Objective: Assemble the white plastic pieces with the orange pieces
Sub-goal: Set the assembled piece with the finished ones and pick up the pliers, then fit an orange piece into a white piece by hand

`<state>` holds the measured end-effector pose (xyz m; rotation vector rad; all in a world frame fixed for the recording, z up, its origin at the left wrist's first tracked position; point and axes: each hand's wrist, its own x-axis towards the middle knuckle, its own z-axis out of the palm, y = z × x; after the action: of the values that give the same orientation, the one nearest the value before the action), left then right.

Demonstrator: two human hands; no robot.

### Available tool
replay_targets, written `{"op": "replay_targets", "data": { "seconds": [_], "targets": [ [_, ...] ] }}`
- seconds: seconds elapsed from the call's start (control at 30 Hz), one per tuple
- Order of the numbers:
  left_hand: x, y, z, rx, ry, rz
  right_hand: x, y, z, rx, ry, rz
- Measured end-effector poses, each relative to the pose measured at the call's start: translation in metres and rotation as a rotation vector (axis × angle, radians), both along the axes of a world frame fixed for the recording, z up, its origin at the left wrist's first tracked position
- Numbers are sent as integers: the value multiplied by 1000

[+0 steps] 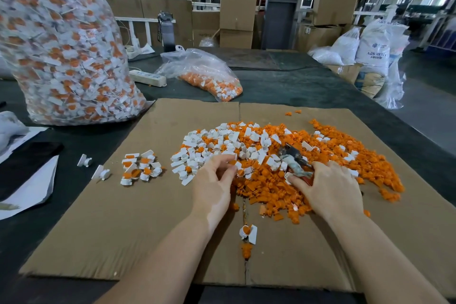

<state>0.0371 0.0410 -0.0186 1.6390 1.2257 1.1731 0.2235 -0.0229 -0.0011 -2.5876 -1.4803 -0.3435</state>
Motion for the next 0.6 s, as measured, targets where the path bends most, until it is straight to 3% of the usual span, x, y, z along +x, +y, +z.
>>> {"op": "replay_targets", "data": {
  "seconds": [0.1, 0.2, 0.3, 0.47, 0.6],
  "targets": [
    [0, 1, -1, 5, -14, 1, -12, 0, 0, 113, -82, 44],
    [-1, 1, -2, -4, -50, -8, -36, 4, -2, 422, 103, 377],
    [-1, 1, -2, -12, -79, -15, -60, 7, -7, 514, 184, 606],
    [-3, -2, 0, -33, -80, -53, -69, 9, -14, 560, 270, 667],
    [-5, -6, 1, -31, -52, -198, -68, 8, -16, 616, 340, 644]
  ]
}}
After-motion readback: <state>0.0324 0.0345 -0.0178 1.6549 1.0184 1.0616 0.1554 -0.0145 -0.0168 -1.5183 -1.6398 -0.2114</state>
